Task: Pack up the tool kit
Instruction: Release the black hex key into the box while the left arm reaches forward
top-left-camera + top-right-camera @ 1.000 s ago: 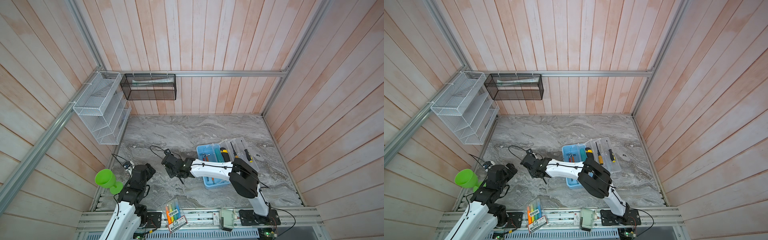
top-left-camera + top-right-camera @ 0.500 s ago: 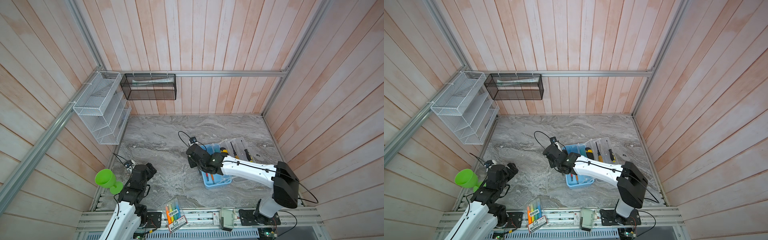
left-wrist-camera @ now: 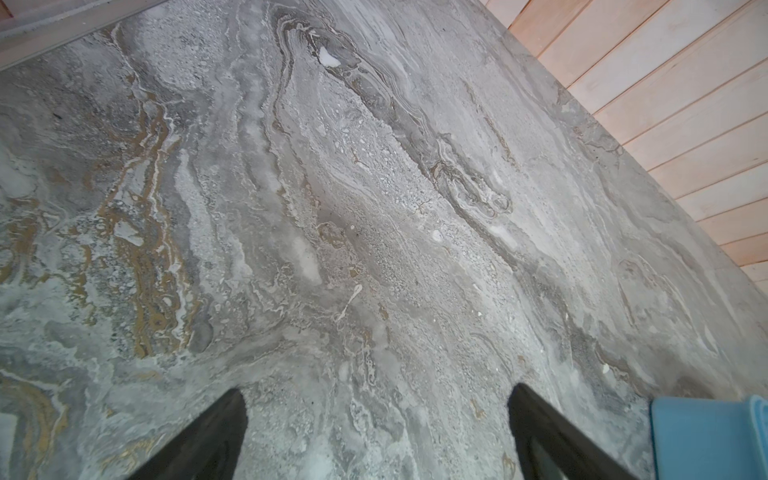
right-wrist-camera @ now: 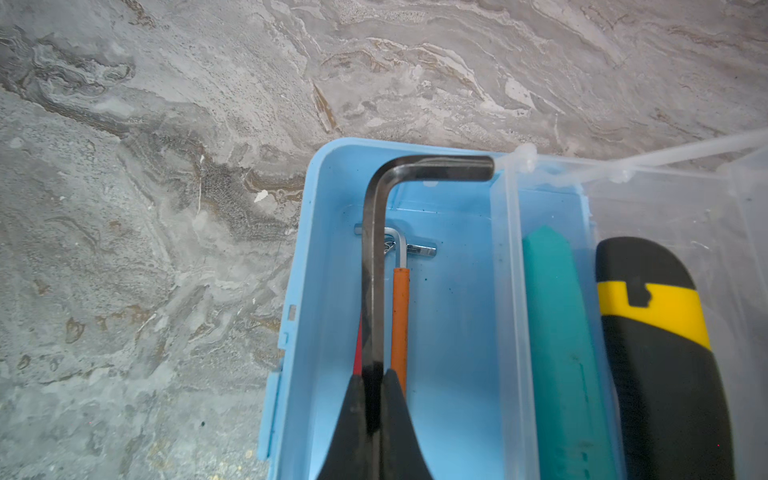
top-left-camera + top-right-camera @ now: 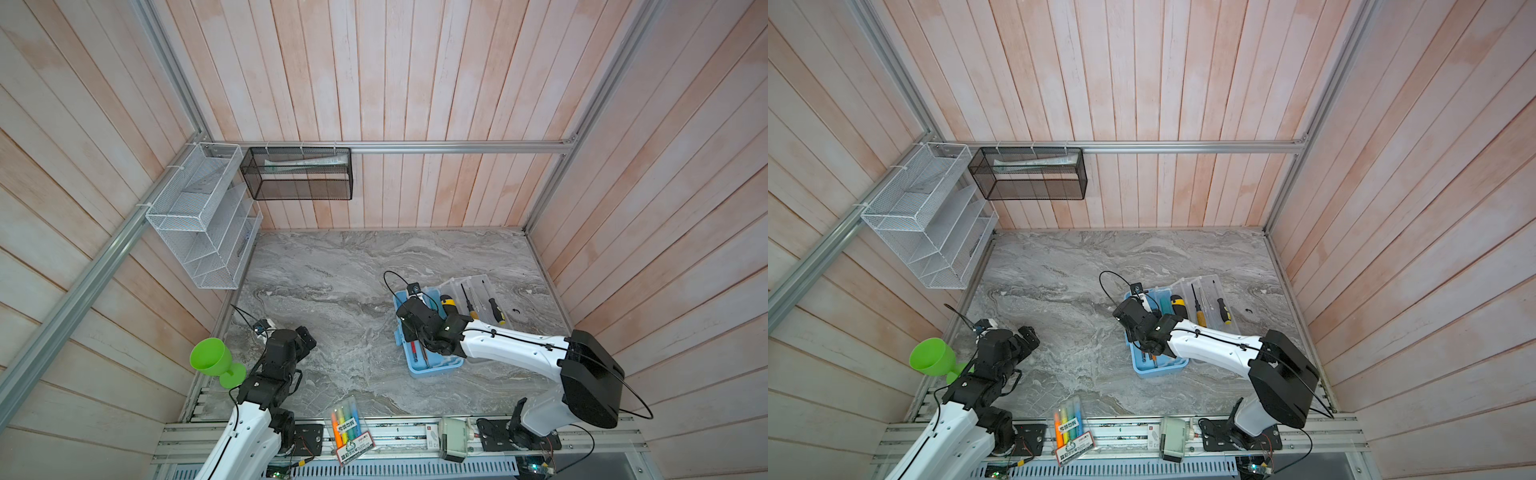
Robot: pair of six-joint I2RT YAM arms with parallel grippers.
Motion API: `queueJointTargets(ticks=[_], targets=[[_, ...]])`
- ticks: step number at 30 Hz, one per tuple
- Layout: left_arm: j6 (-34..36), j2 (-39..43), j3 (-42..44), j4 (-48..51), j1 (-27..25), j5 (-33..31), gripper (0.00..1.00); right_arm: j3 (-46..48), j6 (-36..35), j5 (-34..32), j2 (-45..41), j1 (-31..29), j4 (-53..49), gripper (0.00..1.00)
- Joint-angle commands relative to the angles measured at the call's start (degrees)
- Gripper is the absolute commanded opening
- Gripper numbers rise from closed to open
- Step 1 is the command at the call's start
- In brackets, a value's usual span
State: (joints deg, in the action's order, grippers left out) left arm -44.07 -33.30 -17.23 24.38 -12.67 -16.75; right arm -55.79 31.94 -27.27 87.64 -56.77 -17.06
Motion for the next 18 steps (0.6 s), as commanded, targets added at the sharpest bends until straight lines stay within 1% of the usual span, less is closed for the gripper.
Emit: queueJointTargets(ticks=[1,10,18], targets=[[1.0,0.07,0.46,-1.0,-0.5,-0.66,1.0,1.2,0.9,-0.17,1.0,0.59,4.92,0.0],[1.44,0.1,0.49,-1.53,-1.13,-0.59,1.0,2.27,1.5,1.05,4.72,1.7,8.32,0.0],[1.79,1.61,0.79,-1.66,-1.83,-0.73,1.0,1.3,2.07,3.4,7.1,3.01,7.57,0.0]])
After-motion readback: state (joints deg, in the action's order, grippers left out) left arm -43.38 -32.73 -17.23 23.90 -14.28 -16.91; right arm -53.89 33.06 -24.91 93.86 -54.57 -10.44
